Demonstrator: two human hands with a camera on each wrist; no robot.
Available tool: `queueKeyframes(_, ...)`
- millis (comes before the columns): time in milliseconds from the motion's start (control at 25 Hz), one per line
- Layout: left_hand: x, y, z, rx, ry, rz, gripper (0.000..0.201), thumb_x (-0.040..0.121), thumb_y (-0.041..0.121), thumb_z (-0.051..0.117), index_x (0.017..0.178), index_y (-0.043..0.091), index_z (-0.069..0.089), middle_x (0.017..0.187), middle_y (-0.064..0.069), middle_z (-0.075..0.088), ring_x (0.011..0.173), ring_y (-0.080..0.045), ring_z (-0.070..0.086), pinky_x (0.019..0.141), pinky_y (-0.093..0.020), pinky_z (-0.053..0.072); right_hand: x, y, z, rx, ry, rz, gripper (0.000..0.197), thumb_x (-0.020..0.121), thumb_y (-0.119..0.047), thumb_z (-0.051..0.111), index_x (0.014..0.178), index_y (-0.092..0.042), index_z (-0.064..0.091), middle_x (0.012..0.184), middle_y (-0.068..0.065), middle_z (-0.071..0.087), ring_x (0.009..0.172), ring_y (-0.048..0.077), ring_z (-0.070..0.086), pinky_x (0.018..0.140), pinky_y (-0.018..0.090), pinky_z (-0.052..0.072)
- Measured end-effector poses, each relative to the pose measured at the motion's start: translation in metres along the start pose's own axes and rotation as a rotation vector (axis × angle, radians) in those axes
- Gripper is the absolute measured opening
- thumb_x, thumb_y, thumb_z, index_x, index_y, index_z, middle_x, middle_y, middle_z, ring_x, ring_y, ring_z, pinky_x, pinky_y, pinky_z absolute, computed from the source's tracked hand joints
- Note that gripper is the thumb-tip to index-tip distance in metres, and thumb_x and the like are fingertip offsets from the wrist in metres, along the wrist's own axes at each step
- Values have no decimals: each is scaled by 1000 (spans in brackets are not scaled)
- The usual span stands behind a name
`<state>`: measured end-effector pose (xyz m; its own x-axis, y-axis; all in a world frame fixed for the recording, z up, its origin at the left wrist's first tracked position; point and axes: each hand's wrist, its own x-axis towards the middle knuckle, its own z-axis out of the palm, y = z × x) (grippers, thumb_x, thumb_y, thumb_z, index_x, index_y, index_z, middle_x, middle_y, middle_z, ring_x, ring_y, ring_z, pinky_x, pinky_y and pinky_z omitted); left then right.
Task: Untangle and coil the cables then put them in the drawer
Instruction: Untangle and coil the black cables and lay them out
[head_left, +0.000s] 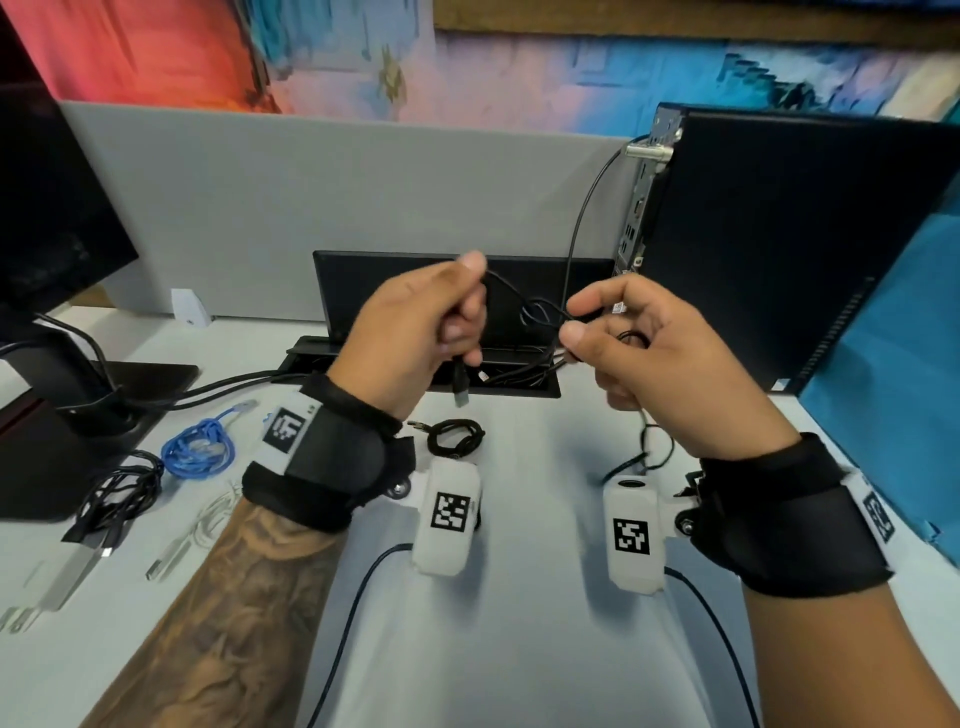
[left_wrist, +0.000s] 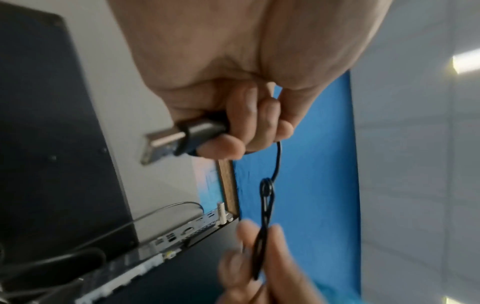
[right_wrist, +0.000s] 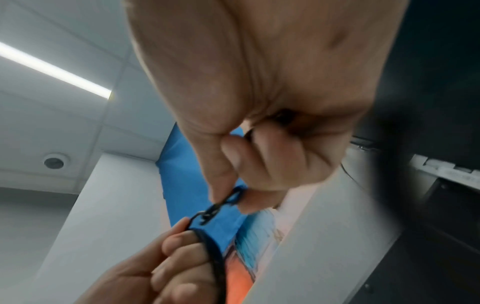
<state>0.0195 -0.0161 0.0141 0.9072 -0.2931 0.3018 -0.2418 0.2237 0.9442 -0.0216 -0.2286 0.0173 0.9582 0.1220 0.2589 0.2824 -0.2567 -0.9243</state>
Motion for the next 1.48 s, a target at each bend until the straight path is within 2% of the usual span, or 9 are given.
queueKeyframes(160,2,15,-17,-487,-25,-141,44,100,35,40,60,20,48,46,10,29,42,-5,20,51,-20,38,3,7,-2,-115,26,-79,7,96,-24,68,99,-18,70,58,0,56,53,10,43,49,16,37)
queueKeyframes(320,0,27,-41,-808,12,-90,39,99,26,40,63,18,49,49,8,33,45,-7,19,53,-18,38,10,26,-11,-197,140,5,18,95,-22,68,78,-23,74,56,-12,57,57,2,50,55,12,40)
queueKeyframes(680,7,18,-59,-1121,407,-7,17,82,2,38,90,4,52,67,-3,42,50,-15,35,63,-30,44,10,36,-6,-464,-120,206,26,99,-33,60,81,-22,75,49,-28,53,48,-1,47,56,14,35)
queueKeyframes(960,8,28,-67,-1198,544,111,20,80,-9,39,90,1,53,66,-6,48,47,-17,41,59,-32,47,12,32,-22,-484,-103,119,21,97,-39,61,83,-26,69,66,-11,56,58,0,48,64,22,43)
queueKeyframes(1120,16,15,-72,-970,617,228,18,101,2,43,91,5,58,79,-8,70,83,-11,72,88,-38,51,3,10,-4,-542,-298,62,26,97,-39,61,77,-26,72,63,-15,60,58,-3,52,61,15,43)
queueKeyframes(1240,20,-10,-58,-421,598,370,17,101,6,48,96,6,64,85,-6,73,85,-19,73,93,-36,52,-8,-12,-6,-411,-314,-50,27,97,-37,62,77,-24,73,61,-14,57,57,-2,48,55,11,40)
queueKeyframes(1360,14,-29,-25,365,367,352,17,100,7,53,98,6,70,87,-3,73,74,-18,69,81,-33,57,-14,-24,-19,-43,-113,-226,25,98,-29,62,79,-20,75,60,12,45,51,9,36,47,18,31)
queueKeyframes(1440,5,-31,2,511,114,192,29,103,20,49,93,5,71,80,-4,70,67,-17,64,68,-29,53,-12,-25,-27,195,17,-258,19,95,-21,64,81,-20,77,67,33,41,47,9,29,45,20,24)
queueKeyframes(1480,0,-31,12,498,-10,97,39,104,31,44,90,6,71,74,-4,67,64,-17,60,65,-29,48,-10,-22,-31,248,89,-258,19,95,-17,63,82,-20,77,64,30,43,45,8,28,44,19,23)
